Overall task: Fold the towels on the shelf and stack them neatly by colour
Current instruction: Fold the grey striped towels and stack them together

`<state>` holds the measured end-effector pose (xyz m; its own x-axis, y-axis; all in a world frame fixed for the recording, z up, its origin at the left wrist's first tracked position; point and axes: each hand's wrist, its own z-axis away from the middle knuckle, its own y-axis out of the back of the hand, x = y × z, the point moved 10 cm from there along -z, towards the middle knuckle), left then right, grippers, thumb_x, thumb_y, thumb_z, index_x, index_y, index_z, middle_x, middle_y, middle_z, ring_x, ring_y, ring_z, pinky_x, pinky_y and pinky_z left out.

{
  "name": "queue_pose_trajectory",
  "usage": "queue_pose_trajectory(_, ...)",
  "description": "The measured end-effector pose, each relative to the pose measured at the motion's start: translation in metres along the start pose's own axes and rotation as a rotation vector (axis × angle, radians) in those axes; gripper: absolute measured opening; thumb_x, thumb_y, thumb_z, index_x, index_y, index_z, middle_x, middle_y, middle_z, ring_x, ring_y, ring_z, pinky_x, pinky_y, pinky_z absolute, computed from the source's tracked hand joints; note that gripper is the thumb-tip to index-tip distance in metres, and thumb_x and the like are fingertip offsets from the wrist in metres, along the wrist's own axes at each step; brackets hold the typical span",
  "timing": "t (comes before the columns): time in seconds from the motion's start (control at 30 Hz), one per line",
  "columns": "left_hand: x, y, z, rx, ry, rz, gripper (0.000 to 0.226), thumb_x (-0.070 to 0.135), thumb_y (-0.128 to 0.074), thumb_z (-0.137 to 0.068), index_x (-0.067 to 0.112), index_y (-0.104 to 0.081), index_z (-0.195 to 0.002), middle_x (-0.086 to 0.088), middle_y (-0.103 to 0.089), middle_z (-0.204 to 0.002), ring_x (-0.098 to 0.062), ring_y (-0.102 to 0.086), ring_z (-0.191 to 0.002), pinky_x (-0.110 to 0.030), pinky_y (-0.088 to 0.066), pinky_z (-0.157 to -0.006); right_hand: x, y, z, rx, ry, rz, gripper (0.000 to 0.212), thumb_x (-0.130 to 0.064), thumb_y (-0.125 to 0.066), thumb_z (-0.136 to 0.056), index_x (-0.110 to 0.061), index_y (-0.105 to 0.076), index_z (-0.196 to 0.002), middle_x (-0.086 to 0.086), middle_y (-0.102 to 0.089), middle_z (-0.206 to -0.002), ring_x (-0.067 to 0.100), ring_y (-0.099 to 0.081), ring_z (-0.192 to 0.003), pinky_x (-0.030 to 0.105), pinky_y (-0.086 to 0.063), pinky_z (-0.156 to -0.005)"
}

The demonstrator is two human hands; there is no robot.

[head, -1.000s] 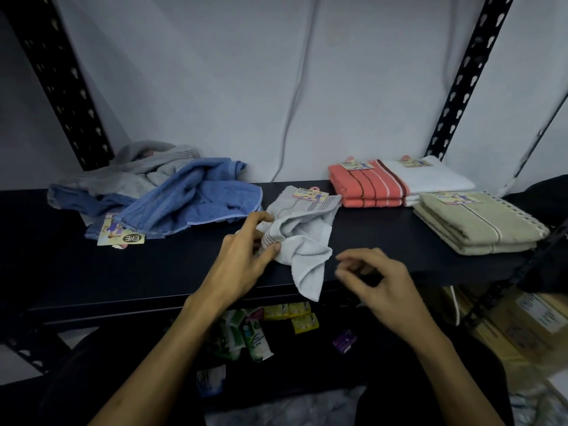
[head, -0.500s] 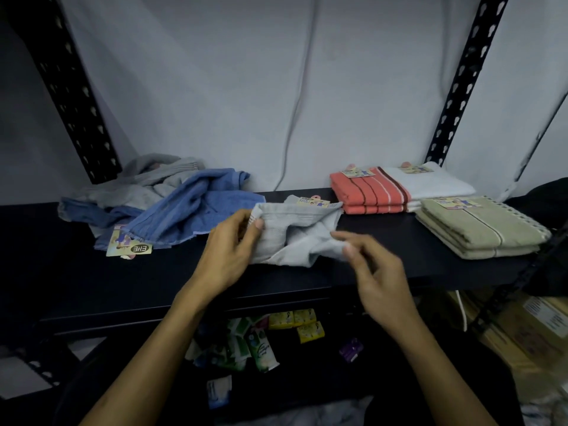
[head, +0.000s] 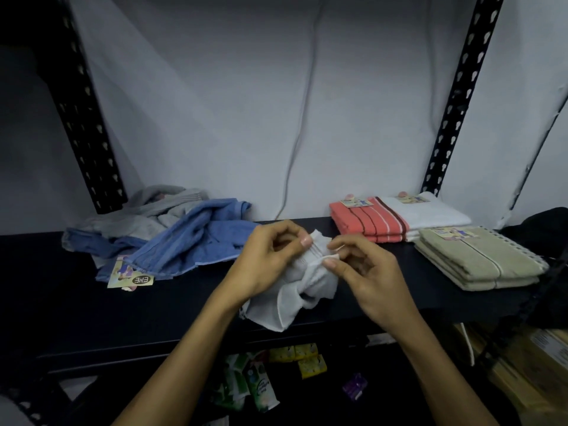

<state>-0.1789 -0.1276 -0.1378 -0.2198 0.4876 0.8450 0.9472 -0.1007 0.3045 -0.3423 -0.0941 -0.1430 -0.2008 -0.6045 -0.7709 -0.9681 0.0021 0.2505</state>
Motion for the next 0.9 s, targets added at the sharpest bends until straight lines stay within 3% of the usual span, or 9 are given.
queue_pose_trajectory(0.13,0.011,-0.014,0.005,-0.028,-0.036,0.115,0.012,0.013,-0.071,-0.092,0.005,-0.074,-0.101,-0.002,-0.078,-0.099,-0.014,-0.074,-0.098,-0.022,-0.054,-0.088,-0.016,0.006,-0.008,-0.001,0.08,0.054,0.014,-0.006,-0.072,-0.09,-0.015,-0.071,-0.1,-0.002,-0.073,-0.095,0.021,-0.07,-0.095,0.049,-0.055,-0.087)
queue_pose_trajectory(0.3,0.017,-0.008,0.006,0.058,-0.047,0.166,0.009,0.013,-0.074,-0.088,0.011,-0.079,-0.096,-0.002,-0.079,-0.095,-0.016,-0.075,-0.095,-0.025,-0.056,-0.089,-0.031,0.014,-0.015,0.015,0.189,0.205,0.027,-0.001,-0.07,-0.09,-0.014,-0.068,-0.113,-0.009,-0.075,-0.095,0.007,-0.071,-0.096,0.024,-0.055,-0.087)
queue_pose_trajectory(0.47,0.017,-0.006,0.005,0.047,-0.037,0.169,0.013,0.018,-0.075,-0.086,0.014,-0.08,-0.097,-0.001,-0.079,-0.095,-0.015,-0.074,-0.095,-0.026,-0.056,-0.089,-0.055,0.009,-0.012,0.103,0.476,0.416,0.009,0.0,-0.072,-0.088,-0.002,-0.074,-0.096,0.002,-0.071,-0.091,0.018,-0.066,-0.085,0.032,-0.053,-0.078)
queue_pose_trajectory(0.57,0.02,-0.005,0.004,0.0,-0.046,0.137,0.015,0.014,-0.074,-0.089,0.008,-0.079,-0.101,-0.003,-0.079,-0.098,-0.018,-0.074,-0.098,-0.029,-0.056,-0.092,-0.054,0.008,-0.015,0.091,0.459,0.408,0.011,0.0,-0.069,-0.091,-0.005,-0.073,-0.1,0.002,-0.064,-0.096,0.018,-0.061,-0.09,0.026,-0.047,-0.081)
queue_pose_trajectory(0.67,0.026,-0.003,0.001,-0.038,-0.066,0.113,0.017,0.015,-0.073,-0.091,0.007,-0.078,-0.105,-0.005,-0.078,-0.101,-0.026,-0.073,-0.102,-0.036,-0.056,-0.095,-0.039,0.0,-0.023,-0.008,0.287,0.308,0.028,-0.006,-0.064,-0.095,-0.012,-0.067,-0.122,-0.004,-0.064,-0.116,0.012,-0.06,-0.11,0.019,-0.044,-0.093)
queue_pose_trajectory(0.77,0.029,0.002,-0.003,-0.043,-0.079,-0.019,0.019,0.014,-0.077,-0.089,0.014,-0.076,-0.108,-0.001,-0.078,-0.098,-0.032,-0.072,-0.096,-0.038,-0.056,-0.088,-0.025,-0.004,-0.034,-0.042,0.169,0.227,0.021,-0.01,-0.063,-0.097,-0.018,-0.07,-0.115,-0.003,-0.068,-0.108,0.012,-0.063,-0.105,0.023,-0.048,-0.091)
queue_pose_trajectory(0.9,0.019,0.02,0.0,0.058,-0.101,-0.525,0.043,0.004,-0.068,-0.08,0.032,-0.072,-0.112,0.02,-0.072,-0.087,0.002,-0.065,-0.084,-0.01,-0.045,-0.069,-0.026,0.019,-0.059,0.137,0.17,0.212,0.011,-0.009,-0.064,-0.096,-0.017,-0.068,-0.103,-0.002,-0.068,-0.096,0.006,-0.062,-0.088,0.021,-0.048,-0.083)
